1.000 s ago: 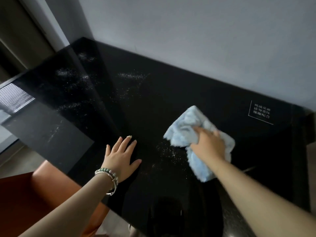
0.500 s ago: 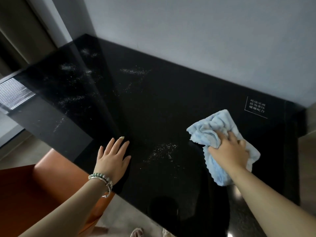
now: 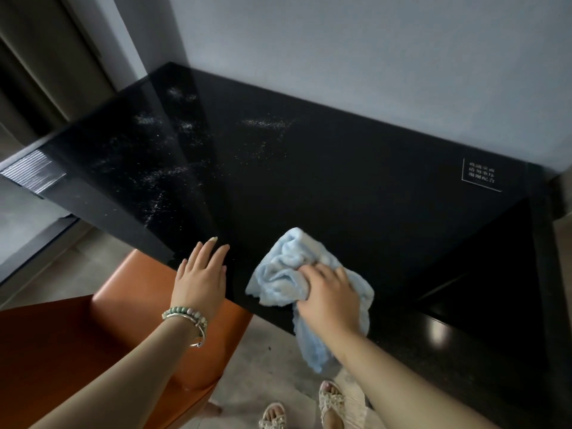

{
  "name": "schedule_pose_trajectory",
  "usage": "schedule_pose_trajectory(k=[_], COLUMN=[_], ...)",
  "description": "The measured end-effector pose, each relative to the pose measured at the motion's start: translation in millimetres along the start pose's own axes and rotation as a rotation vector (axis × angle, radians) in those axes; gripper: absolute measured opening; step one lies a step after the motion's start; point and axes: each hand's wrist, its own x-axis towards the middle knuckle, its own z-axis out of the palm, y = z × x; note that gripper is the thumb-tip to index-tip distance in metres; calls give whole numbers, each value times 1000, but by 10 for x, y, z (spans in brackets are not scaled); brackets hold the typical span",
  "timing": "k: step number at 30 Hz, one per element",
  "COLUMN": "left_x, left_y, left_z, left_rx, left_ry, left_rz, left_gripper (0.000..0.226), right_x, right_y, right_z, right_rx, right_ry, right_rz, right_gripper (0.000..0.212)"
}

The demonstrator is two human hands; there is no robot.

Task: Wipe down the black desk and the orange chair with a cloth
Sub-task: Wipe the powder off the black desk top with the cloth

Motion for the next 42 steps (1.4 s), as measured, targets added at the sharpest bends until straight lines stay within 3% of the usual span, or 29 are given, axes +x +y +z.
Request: schedule_pose_trajectory(k=[4,6,7,9,11,14,16,19,23,28,30,33,36,38,40,42], left_x=[-3,-19,-22,-22,-28,-59,-82,-132,-224,-339,-346,-317,-194,-93,-37,-44], left_y=[-195,-229,-231,-227,-223,-216,-218,-259,-390,-591,-596,-463,-223,-56,53,107], left_z=[-106,-121,-128,-137,-144,-143,-141,-151,-241,-363,-404,-402,-343,-275,-171,-72], left_rx=[5,-4,-11,-16,-19,-32,-48,-142,-372,-378,-410,-324,-222,-139,-71,-83], left_ry=[-1,-18,-23,-30,-39,-48,-41,-6,163,160,220,250,167,72,-63,-153], left_rz=[-6,-11,-15,-13,-8,-19,-33,-84,-277,-313,-329,-291,-137,-60,-27,-39], left_gripper=[44,45,45,44,44,44,44,43,40,39,38,40,43,46,50,52], right_x=[-94,-65,-15,157,337,421,367,203,-101,-170,-86,253,633,784,807,756], right_y=[-344,-397,-373,-248,-55,212,226,-45,-556,-1013,-965,-565,-25,292,472,463], right_z=[33,-31,-84,-231,-385,-368,-215,7,265,210,59,-261,-490,-529,-500,-393], right_rx=[202,336,368,393,248,-138,-186,-155,-31,257,282,174,97,-5,-92,-166], right_ry=[-151,-270,-261,-82,34,-246,-298,-197,-108,-418,-275,45,206,157,-4,-85], right_rz=[-129,-132,-113,-41,27,106,100,-32,-254,-406,-425,-189,103,259,388,412], right_gripper=[22,30,37,47,46,59,65,52,29,25,27,38,37,42,50,54])
